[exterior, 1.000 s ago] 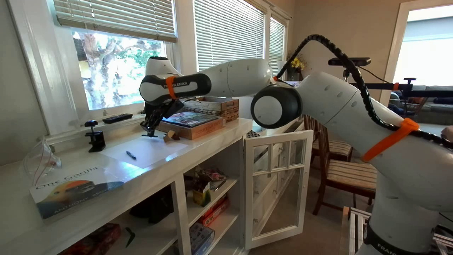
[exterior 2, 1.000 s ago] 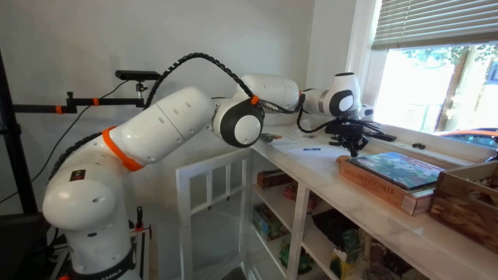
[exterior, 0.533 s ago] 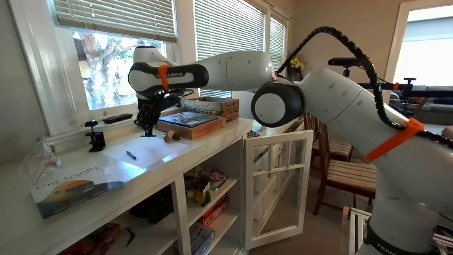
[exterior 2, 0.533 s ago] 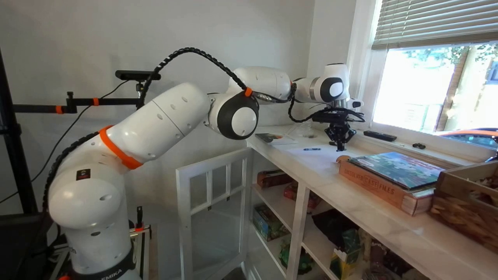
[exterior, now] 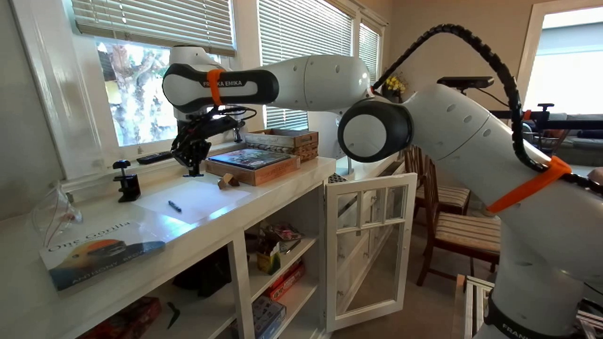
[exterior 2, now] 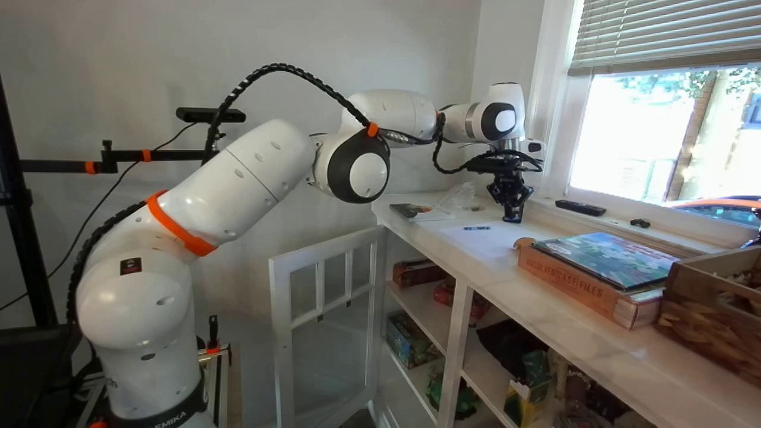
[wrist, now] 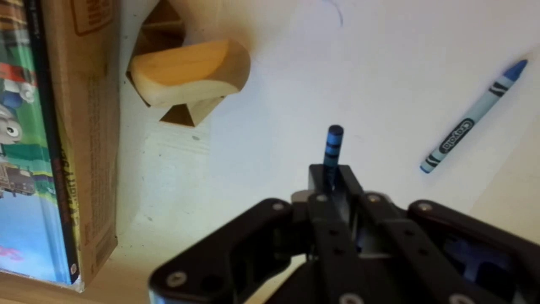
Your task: Move the crayons to the left side of the paper
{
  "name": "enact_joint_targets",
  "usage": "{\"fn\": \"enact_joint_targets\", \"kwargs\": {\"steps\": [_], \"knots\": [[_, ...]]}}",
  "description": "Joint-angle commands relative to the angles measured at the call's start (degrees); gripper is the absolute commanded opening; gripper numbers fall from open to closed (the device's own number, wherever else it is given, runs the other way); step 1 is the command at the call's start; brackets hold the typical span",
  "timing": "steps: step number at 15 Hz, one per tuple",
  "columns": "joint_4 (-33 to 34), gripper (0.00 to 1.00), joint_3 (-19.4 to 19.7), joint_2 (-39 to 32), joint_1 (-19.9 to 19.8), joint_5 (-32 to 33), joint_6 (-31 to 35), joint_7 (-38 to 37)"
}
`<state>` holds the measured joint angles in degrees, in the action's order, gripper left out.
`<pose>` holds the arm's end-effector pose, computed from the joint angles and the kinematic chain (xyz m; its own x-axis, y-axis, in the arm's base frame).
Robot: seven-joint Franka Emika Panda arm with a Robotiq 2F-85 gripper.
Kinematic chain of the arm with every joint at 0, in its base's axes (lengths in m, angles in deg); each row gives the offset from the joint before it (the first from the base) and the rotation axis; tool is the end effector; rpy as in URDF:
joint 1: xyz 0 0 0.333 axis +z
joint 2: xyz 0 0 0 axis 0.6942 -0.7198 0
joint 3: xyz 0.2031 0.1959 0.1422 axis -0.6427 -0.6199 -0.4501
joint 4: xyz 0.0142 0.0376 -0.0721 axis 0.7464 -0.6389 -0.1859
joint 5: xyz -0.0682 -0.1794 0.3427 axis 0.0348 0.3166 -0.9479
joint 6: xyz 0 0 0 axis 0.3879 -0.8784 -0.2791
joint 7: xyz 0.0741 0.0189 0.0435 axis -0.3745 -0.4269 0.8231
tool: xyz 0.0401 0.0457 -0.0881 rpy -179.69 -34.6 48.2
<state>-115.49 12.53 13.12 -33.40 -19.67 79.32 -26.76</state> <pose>0.7751 0.1320 0.4875 0.9457 0.2315 0.2280 0.2095 -0.9708 0.1170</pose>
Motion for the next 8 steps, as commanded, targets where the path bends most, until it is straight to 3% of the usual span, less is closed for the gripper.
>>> {"fn": "enact_joint_targets", "kwargs": {"steps": [1,8], "knots": [[-2.5,0.02,-0.5,2.0,0.9,-0.7,-1.3,-2.1],[-4.7,0.02,-1.1,2.8,2.8,-1.0,-0.6,-7.2]]}}
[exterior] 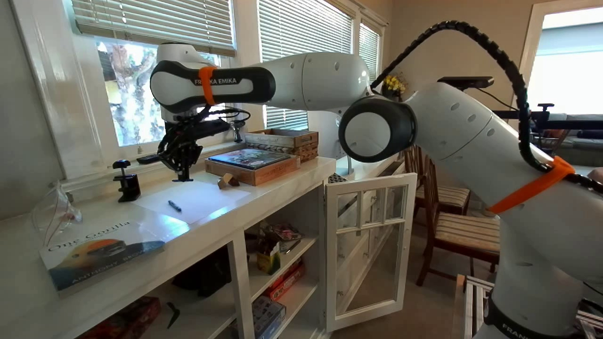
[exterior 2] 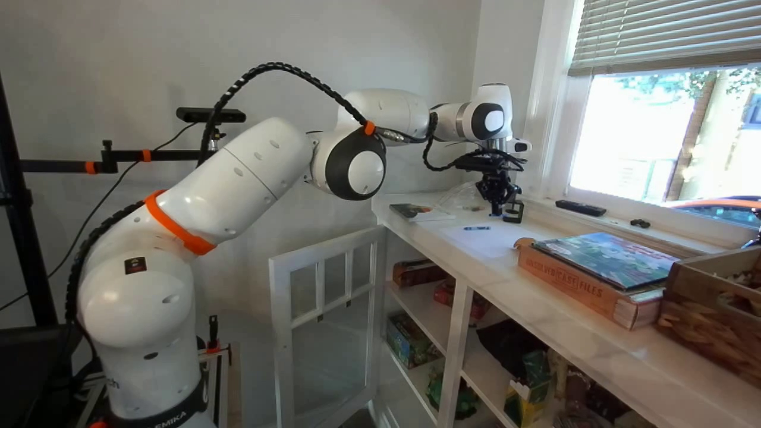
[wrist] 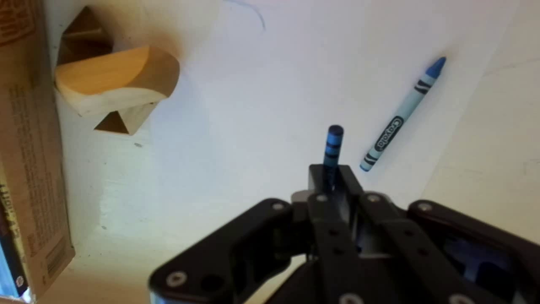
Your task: Move the crayons to the left side of the paper
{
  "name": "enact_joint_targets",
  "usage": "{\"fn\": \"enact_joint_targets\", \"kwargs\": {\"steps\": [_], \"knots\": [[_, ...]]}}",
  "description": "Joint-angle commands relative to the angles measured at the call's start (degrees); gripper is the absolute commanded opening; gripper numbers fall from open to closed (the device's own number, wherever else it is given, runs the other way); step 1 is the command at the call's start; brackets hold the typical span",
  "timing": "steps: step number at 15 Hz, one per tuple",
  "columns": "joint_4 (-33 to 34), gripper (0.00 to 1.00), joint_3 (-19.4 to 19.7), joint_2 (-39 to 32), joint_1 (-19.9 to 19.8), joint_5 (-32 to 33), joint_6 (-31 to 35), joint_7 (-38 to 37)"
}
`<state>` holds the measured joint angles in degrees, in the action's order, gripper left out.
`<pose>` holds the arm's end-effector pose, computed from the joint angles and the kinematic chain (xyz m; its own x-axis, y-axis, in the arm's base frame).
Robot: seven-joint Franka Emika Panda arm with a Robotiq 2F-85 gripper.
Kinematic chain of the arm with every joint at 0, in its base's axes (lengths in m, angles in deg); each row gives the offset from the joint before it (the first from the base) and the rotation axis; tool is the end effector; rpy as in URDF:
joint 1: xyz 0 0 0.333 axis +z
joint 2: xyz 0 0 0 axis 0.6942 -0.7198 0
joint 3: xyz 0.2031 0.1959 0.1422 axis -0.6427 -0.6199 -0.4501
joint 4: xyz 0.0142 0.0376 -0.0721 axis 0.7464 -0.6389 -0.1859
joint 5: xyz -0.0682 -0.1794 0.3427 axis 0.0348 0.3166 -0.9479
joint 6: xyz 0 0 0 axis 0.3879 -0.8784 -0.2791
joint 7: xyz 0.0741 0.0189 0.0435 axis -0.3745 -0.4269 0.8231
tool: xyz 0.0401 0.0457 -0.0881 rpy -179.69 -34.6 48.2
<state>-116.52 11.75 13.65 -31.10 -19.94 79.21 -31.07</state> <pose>0.7667 0.1682 0.4856 0.9531 0.2017 0.2255 0.1871 -0.9787 0.0849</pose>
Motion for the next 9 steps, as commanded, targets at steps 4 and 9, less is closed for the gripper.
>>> {"fn": "enact_joint_targets", "kwargs": {"steps": [4,9], "knots": [[-6.1,0.02,-0.3,3.2,1.5,-0.8,0.3,-7.1],[-8.8,0.02,-0.2,4.1,1.8,-0.7,1.0,-11.3]]}}
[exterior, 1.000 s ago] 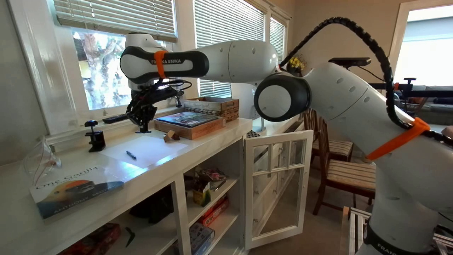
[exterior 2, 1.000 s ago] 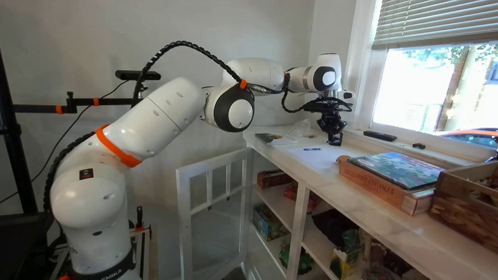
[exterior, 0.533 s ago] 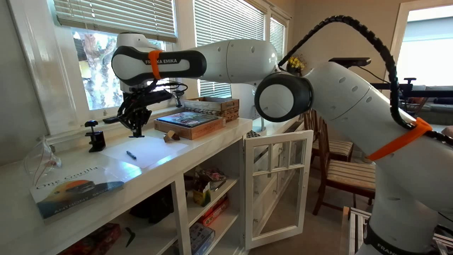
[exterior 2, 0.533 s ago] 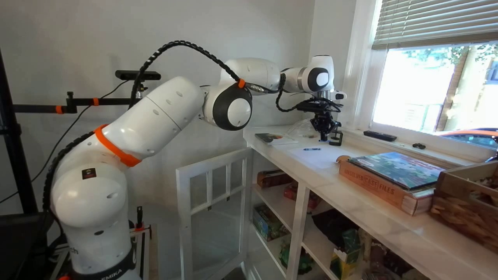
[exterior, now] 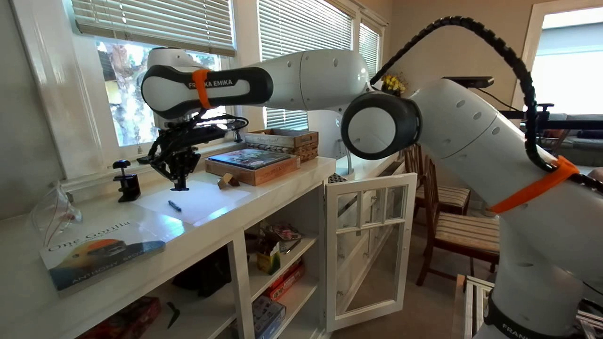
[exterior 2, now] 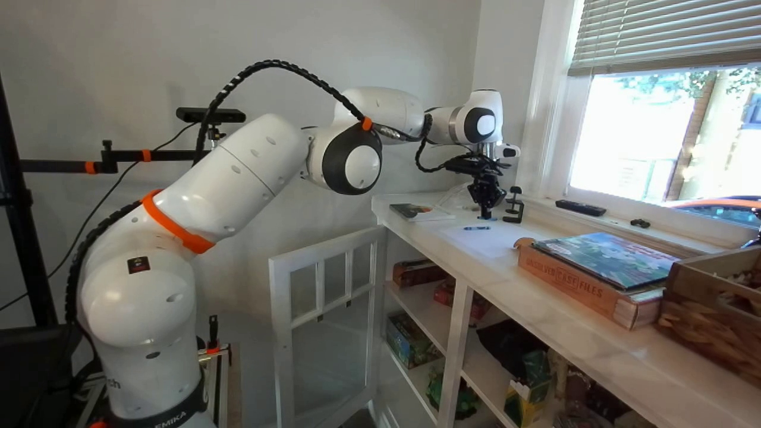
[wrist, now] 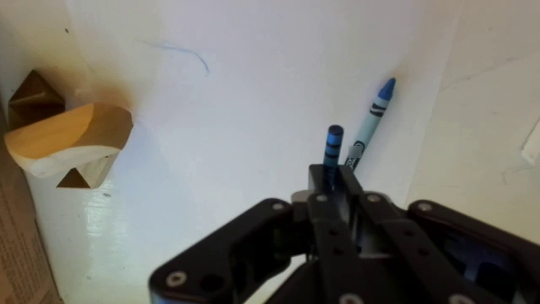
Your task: Move the crayons to the left side of the paper
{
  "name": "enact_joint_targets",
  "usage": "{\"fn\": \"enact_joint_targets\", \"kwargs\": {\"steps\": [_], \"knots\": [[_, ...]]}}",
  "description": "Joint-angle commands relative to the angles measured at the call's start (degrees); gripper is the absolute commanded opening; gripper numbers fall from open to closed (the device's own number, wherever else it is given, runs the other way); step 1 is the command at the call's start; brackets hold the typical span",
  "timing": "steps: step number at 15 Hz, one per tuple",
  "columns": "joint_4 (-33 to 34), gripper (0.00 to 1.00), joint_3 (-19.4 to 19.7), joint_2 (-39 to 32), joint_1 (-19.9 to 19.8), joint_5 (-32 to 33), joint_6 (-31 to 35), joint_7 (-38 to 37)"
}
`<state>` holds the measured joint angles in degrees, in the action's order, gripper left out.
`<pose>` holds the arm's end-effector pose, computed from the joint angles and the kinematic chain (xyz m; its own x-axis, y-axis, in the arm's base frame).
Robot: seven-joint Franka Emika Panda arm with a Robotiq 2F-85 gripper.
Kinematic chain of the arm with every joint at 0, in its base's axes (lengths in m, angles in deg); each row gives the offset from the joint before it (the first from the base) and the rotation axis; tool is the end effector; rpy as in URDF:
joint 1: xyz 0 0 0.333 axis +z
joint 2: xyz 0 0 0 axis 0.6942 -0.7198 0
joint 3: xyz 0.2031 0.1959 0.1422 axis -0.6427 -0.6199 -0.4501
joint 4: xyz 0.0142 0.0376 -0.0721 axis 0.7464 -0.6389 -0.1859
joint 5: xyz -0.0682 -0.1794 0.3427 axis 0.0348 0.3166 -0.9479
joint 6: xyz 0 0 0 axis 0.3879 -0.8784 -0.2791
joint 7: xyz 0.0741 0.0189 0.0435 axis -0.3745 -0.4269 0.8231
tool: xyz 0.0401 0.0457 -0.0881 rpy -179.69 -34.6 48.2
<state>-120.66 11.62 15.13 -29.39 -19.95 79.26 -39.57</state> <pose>0.7575 0.1912 0.4704 0.9776 0.0877 0.1914 0.0782 -0.9953 0.0571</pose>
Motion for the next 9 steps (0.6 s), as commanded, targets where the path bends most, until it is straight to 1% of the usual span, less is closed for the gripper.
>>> {"fn": "enact_joint_targets", "kwargs": {"steps": [1,9], "knots": [[-5.2,0.02,-0.1,2.7,0.1,-0.7,1.1,-3.4],[-11.4,0.02,-0.3,5.0,0.4,-0.5,3.3,-6.4]]}}
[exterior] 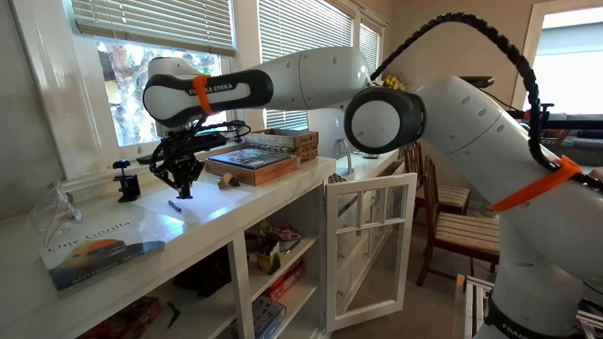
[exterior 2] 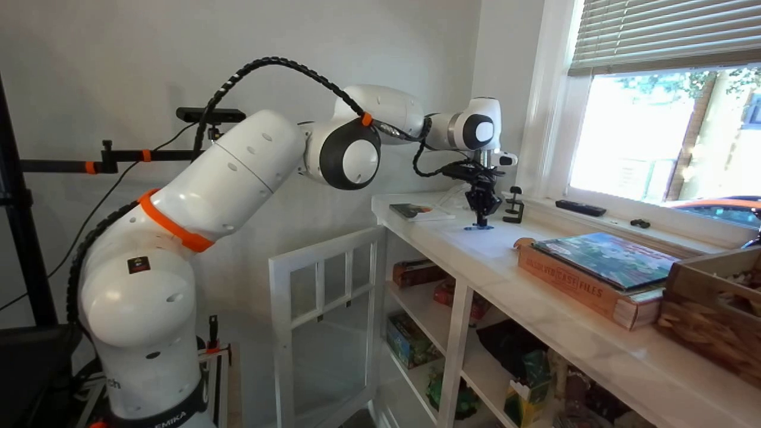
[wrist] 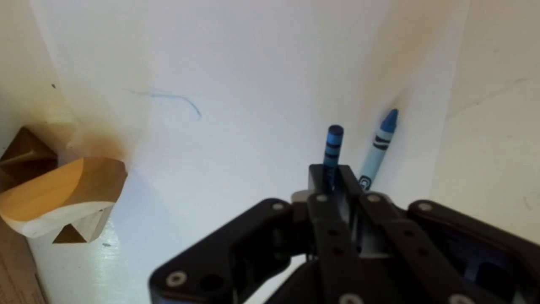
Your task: Move the crayons to the left side of the paper
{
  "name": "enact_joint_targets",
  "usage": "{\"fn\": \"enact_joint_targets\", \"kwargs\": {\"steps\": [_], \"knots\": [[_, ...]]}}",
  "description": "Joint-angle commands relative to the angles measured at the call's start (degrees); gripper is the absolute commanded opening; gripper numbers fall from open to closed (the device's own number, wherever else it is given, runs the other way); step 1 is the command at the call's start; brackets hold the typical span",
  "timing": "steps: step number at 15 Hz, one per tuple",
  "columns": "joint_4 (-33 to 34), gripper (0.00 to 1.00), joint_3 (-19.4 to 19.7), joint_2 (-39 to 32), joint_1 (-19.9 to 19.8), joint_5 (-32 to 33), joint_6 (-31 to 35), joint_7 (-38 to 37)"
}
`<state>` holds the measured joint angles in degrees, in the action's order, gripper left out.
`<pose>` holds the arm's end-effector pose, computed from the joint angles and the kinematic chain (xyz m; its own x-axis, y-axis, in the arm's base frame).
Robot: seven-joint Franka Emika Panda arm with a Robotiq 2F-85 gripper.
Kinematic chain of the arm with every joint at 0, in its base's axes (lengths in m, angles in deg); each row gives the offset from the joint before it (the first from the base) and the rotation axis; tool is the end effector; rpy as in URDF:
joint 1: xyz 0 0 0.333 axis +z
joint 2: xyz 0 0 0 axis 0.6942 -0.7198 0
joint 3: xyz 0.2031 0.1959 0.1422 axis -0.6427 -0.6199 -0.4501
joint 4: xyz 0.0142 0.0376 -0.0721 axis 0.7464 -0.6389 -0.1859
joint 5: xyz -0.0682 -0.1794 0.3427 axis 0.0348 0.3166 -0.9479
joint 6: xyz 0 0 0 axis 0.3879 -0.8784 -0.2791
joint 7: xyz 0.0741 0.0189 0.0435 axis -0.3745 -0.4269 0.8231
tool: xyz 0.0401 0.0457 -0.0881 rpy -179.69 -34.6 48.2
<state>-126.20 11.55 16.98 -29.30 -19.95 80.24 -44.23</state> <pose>0.7520 0.1920 0.4499 0.9886 0.0130 0.1500 0.0051 -0.9986 0.0527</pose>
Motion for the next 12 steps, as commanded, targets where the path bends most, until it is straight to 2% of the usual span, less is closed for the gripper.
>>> {"fn": "enact_joint_targets", "kwargs": {"steps": [1,12], "knots": [[-6.7,0.02,-0.2,3.5,0.4,-0.4,2.7,-1.9],[-16.6,0.02,-0.2,8.2,0.9,-0.4,10.4,-3.0]]}}
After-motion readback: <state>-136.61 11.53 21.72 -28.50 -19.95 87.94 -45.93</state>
